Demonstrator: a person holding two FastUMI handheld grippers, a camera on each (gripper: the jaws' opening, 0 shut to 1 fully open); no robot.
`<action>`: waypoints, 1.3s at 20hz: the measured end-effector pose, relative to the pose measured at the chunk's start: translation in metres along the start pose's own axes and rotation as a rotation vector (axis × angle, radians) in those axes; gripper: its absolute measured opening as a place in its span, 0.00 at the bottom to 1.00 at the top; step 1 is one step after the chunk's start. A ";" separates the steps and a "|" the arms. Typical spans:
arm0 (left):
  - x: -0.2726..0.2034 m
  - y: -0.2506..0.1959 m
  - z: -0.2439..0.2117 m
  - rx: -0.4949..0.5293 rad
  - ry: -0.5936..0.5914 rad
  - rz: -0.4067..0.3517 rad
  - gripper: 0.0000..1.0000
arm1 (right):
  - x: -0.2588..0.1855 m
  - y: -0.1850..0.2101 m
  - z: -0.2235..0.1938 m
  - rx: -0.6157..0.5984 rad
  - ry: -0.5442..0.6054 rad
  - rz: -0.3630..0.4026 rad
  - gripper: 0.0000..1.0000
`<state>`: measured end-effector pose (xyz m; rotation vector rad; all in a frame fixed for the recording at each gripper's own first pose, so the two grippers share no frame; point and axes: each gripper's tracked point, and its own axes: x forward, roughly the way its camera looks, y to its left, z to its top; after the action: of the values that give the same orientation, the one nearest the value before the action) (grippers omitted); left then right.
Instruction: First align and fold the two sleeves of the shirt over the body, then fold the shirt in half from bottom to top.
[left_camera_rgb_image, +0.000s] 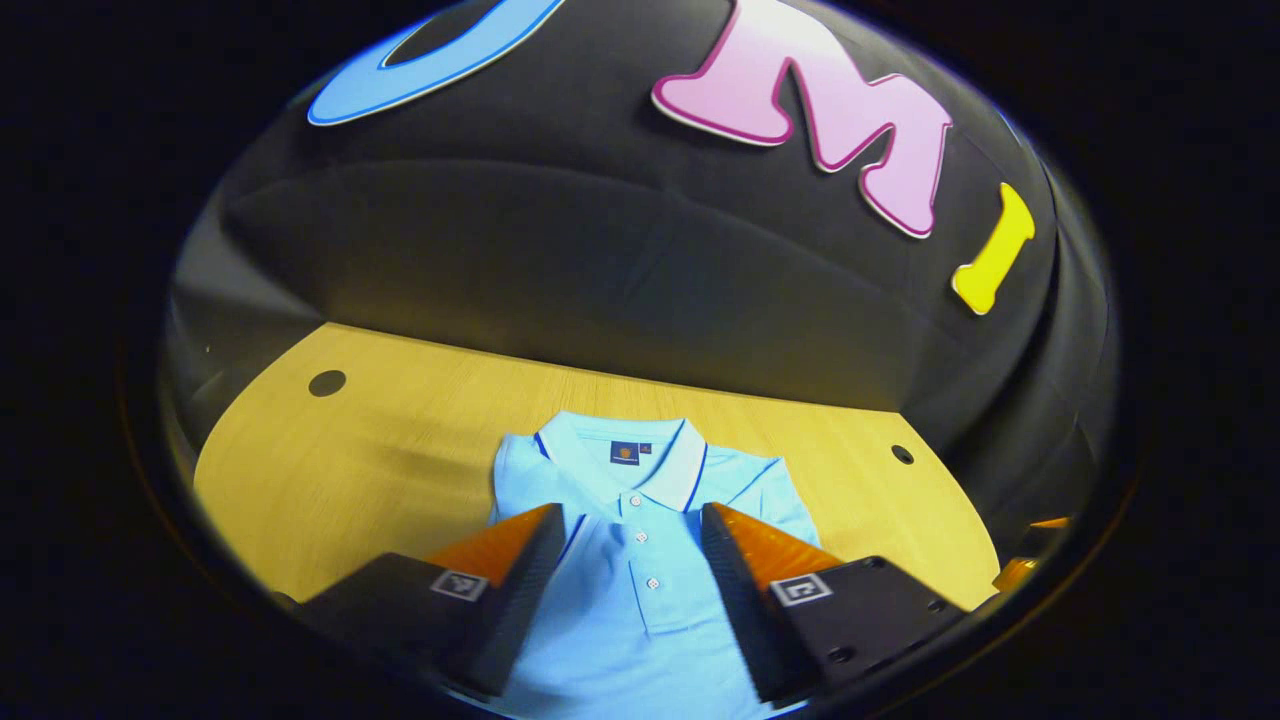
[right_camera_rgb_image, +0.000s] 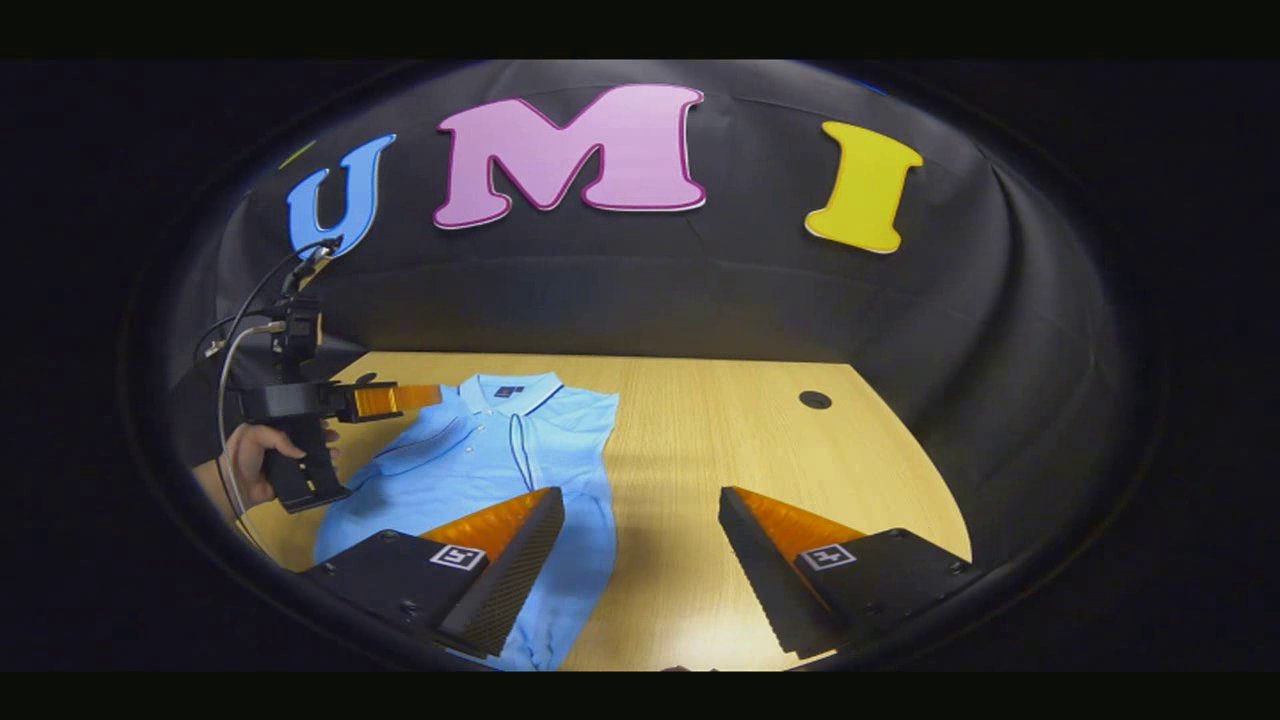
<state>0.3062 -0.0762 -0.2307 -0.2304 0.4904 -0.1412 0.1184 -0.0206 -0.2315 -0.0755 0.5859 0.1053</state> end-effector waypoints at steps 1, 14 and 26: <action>-0.011 0.000 0.000 0.004 -0.012 0.000 0.96 | -0.003 0.004 -0.006 0.000 0.009 0.005 0.98; -0.248 0.026 -0.118 0.101 0.082 0.061 0.97 | -0.099 0.049 -0.130 0.105 0.186 0.014 0.98; -0.300 0.044 -0.255 0.142 0.295 0.122 0.98 | -0.123 0.075 -0.232 0.098 0.307 0.005 0.99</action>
<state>-0.0747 -0.0238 -0.3254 -0.0397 0.7830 -0.0906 -0.1199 0.0213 -0.3588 0.0057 0.8972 0.0704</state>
